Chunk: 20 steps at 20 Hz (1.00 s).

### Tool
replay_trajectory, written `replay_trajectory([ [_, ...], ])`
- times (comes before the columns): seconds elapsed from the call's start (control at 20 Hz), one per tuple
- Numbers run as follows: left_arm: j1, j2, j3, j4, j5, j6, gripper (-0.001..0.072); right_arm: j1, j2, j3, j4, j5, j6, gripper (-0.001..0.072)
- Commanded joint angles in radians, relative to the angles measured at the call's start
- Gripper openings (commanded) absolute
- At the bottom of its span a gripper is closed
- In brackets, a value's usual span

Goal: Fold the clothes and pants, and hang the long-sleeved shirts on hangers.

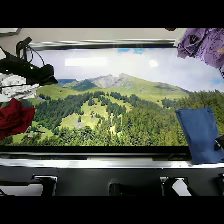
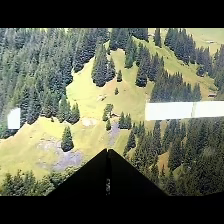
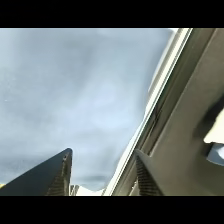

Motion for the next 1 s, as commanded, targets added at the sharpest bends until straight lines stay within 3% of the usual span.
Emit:
replay_trajectory([
  [0.0,0.000,-0.001,0.000,0.000,0.001,0.000,0.0021,0.008,0.022,0.029,0.035,-0.073,-0.055,0.0455],
  [0.2,0.000,-0.009,-0.004,0.001,0.016,0.000,0.0022,0.188,0.035,0.100,0.269,-0.252,-0.253,0.0283],
  [0.3,0.000,-0.008,-0.013,0.006,0.052,0.001,0.0021,0.385,0.024,0.102,0.269,-0.306,-0.270,0.0204],
  [0.35,-0.005,-0.003,-0.027,0.023,0.082,0.001,0.0021,0.490,0.013,0.102,0.269,-0.320,-0.273,0.0106],
  [0.45,-0.031,0.026,-0.092,0.104,0.163,0.029,0.0020,0.680,-0.011,0.102,0.270,-0.338,-0.277,0.0039],
  [0.7,-0.100,0.137,-0.343,0.195,0.431,0.058,0.0021,0.980,-0.022,0.102,0.270,-0.373,-0.305,0.0039],
  [0.95,-0.108,0.138,-0.362,0.195,0.444,0.056,0.0023,1.017,-0.022,0.102,0.261,-0.397,-0.305,0.0039],
])
